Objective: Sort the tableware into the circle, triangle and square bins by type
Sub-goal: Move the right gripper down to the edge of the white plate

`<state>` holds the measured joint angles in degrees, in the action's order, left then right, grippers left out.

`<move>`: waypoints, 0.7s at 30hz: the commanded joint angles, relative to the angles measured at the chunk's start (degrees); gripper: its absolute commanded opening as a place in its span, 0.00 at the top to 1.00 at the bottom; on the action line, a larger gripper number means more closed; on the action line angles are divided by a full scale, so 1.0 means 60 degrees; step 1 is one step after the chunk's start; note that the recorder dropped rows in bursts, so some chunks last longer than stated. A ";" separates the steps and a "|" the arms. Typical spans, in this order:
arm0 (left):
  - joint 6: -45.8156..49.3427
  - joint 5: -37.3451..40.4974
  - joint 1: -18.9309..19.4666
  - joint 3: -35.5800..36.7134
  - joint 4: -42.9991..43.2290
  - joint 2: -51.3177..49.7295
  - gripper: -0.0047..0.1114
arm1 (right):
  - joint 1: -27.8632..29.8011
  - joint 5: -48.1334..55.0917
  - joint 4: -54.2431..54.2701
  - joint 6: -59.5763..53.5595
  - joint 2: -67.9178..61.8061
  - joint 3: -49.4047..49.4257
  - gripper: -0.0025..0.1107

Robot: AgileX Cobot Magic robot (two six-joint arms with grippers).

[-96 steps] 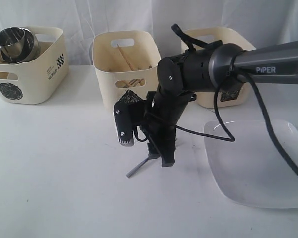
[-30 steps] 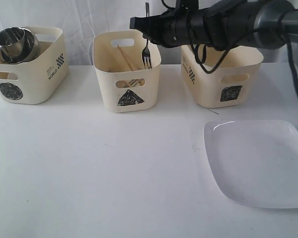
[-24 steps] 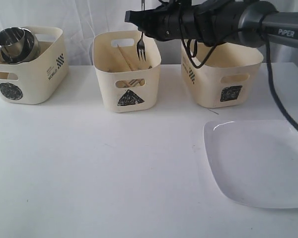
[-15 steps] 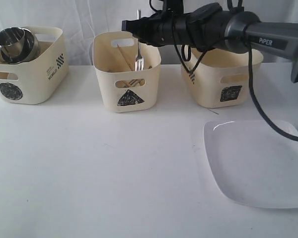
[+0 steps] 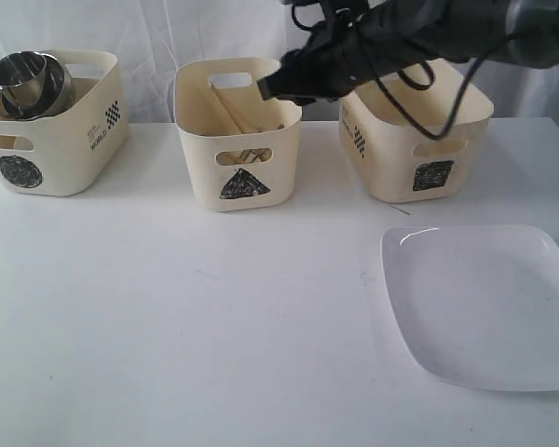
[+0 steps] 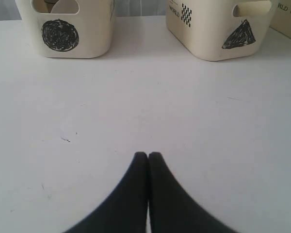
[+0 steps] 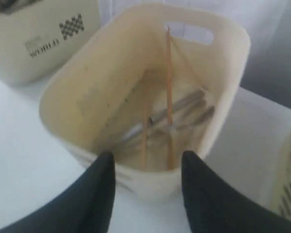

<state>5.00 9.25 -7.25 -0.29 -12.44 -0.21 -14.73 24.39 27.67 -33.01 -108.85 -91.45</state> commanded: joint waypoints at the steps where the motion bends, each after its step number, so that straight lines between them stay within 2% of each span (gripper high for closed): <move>1: -0.0012 -0.0032 -0.0035 0.0048 -0.0050 0.0036 0.96 | -0.0168 0.0662 -0.3495 0.2361 0.1973 0.2448 0.61; 4: -0.0012 -0.0032 -0.0035 0.0048 -0.0050 0.0036 0.96 | -0.0721 0.1677 -0.4814 0.3016 0.3115 0.3926 0.60; 7: -0.0012 -0.0032 -0.0035 0.0048 -0.0050 0.0036 0.96 | -0.1691 0.2411 -0.6814 0.3996 0.3845 0.5254 0.52; 9: -0.0012 -0.0032 -0.0035 0.0048 -0.0050 0.0036 0.96 | -0.2541 0.3043 -0.8793 0.5290 0.4060 0.6102 0.46; 13: -0.0012 -0.0032 -0.0035 0.0048 -0.0050 0.0036 0.96 | -0.4126 0.4772 -1.1880 0.8405 0.3901 0.7376 0.42; 16: -0.0012 -0.0032 -0.0035 0.0048 -0.0050 0.0036 0.96 | -0.4824 0.5106 -1.2768 0.9488 0.3729 0.7974 0.41; 21: -0.0012 -0.0032 -0.0035 0.0048 -0.0050 0.0036 0.96 | -0.5372 0.4679 -1.2731 1.0272 0.3501 0.8465 0.41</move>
<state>5.00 9.25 -7.25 -0.29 -12.44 -0.21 -45.54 53.20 -47.09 25.04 -87.25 -42.24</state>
